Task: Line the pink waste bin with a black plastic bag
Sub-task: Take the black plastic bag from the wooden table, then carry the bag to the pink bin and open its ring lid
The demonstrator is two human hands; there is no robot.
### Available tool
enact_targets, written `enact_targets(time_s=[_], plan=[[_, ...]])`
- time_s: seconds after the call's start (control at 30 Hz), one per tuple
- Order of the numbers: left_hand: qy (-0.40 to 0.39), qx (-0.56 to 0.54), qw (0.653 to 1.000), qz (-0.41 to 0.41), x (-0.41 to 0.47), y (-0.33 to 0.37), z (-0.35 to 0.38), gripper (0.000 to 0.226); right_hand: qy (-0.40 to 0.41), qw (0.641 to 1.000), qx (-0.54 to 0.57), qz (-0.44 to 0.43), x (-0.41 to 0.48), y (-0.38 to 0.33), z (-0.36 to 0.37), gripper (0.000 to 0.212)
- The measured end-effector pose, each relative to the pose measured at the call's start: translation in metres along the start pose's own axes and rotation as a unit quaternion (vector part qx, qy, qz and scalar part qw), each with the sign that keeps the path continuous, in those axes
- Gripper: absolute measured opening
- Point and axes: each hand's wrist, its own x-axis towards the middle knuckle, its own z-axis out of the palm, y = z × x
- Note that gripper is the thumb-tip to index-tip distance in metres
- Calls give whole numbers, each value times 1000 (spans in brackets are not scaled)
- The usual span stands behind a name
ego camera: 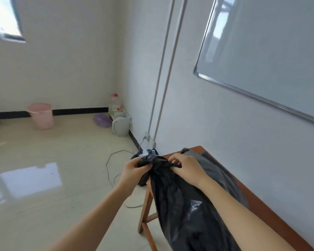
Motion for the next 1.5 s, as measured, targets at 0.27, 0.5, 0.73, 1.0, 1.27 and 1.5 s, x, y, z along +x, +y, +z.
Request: enact_targets(time_s=[0.27,0.5,0.73,1.0,1.27,1.5], plan=[[169,13,986,-1,-21,12,-160,5,-82,988,-5,-132,80,-125,82,22],[301,48,952,36,-35,24,-321,20,-139,964,0,-226,162,-260,182,21],[381,238,890,71,-24,16,-448,20,-170,956,14,-239,239,-360,267,21],[376,258,889,43,60,2,-531,14,-176,959,33,-218,341,-394,328,20],[396,195,897,-17,212,14,-603,21,-173,966,88,-170,507,-406,362,19],[423,189,885,-41,313,16,-673,24,-183,965,68,-176,636,-446,396,23]])
